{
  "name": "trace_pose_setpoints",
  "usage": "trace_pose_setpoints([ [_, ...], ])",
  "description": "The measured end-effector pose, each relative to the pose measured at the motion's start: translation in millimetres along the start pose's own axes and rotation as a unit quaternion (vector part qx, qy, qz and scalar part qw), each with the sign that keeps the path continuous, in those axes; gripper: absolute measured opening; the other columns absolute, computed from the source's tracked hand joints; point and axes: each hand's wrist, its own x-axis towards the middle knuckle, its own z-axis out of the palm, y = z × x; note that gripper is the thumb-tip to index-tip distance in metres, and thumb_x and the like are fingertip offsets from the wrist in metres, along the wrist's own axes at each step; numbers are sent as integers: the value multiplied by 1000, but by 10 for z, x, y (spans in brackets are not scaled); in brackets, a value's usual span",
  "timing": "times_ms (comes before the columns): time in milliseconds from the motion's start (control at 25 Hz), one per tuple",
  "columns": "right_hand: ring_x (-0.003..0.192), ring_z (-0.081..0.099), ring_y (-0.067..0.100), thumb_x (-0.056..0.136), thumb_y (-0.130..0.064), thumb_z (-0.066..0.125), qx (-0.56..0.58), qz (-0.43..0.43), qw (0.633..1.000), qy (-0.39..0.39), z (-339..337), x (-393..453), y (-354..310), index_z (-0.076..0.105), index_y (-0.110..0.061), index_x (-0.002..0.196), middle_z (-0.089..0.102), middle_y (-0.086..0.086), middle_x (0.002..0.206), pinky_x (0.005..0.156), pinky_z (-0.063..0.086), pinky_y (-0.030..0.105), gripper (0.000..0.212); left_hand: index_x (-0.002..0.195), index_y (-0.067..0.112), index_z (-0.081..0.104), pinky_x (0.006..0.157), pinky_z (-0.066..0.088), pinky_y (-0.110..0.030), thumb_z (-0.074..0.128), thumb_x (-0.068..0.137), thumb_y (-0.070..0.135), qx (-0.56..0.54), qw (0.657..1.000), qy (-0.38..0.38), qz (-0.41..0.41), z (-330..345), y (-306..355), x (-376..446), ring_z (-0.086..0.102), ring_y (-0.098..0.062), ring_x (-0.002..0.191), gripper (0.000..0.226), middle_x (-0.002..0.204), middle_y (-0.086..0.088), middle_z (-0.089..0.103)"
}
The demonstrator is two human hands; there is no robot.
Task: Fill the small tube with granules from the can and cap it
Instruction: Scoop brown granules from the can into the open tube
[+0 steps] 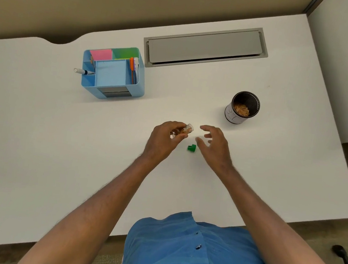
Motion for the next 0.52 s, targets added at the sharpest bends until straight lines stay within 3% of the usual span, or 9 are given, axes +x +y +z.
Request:
trace_pose_setpoints([
  [80, 106, 67, 3, 89, -21, 74, 102, 9, 995, 9, -124, -3, -143, 63, -33, 122, 67, -15, 125, 86, 58, 22, 37, 115, 26, 77, 94, 59, -34, 78, 86, 26, -109, 993, 0, -39, 85, 167, 69, 71, -2, 100, 28, 111, 13, 78],
  [200, 109, 70, 2, 89, -32, 76, 205, 20, 978, -16, -271, -20, -261, 66, -31, 119, 74, -17, 117, 90, 59, 22, 32, 113, 29, 79, 93, 57, -34, 79, 83, 26, -206, 975, -25, -76, 239, 415, 182, 72, -12, 105, 30, 113, 10, 77],
  [360, 107, 74, 11, 93, -23, 75, 285, 35, 957, 42, -401, -52, -197, 67, -22, 118, 78, -3, 112, 95, 59, 31, 26, 111, 32, 79, 97, 59, -40, 79, 83, 21, -235, 967, -70, -70, 406, 605, 269, 71, -23, 105, 30, 112, 5, 75],
  [520, 102, 75, 9, 92, -27, 77, 250, 45, 965, 71, -606, -63, -81, 68, -17, 117, 78, -4, 109, 92, 61, 29, 29, 114, 29, 78, 90, 59, -32, 79, 86, 23, -219, 968, -113, -49, 527, 731, 326, 71, -14, 101, 28, 113, 7, 76],
])
